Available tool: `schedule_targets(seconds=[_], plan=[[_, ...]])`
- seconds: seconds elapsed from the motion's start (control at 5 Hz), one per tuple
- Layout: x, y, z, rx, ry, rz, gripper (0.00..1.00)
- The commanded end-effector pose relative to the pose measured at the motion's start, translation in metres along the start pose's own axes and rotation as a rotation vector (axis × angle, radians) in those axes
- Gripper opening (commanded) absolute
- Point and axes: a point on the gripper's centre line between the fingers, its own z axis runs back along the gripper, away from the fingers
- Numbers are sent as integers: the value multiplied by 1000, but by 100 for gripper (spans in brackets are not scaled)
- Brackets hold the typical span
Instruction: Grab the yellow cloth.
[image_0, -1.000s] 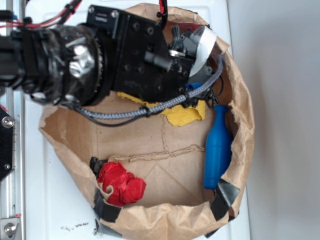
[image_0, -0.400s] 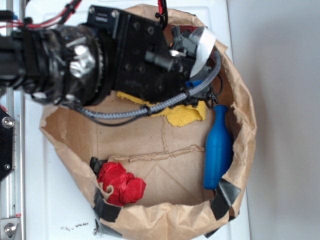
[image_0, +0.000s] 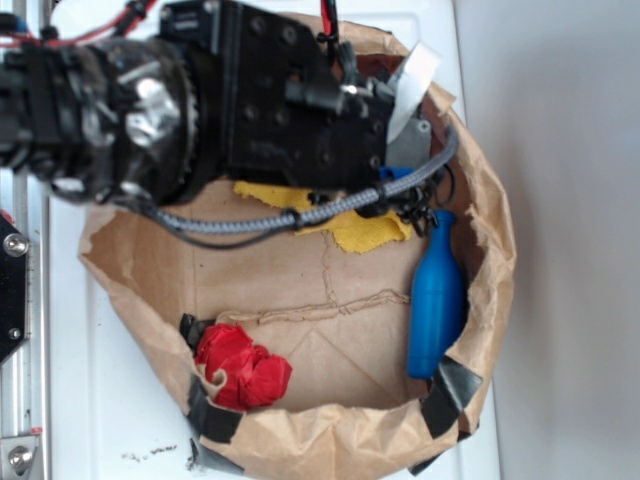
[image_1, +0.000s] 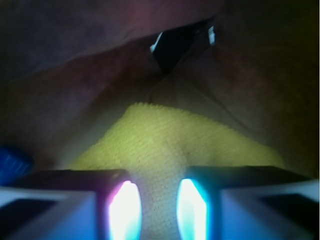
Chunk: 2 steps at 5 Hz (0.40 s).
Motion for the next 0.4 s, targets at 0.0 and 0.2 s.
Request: schedule_targets(seconds=[0.0, 0.2], plan=[[22, 10, 16, -92, 51, 3, 100], [15, 9, 7, -63, 10, -4, 100]])
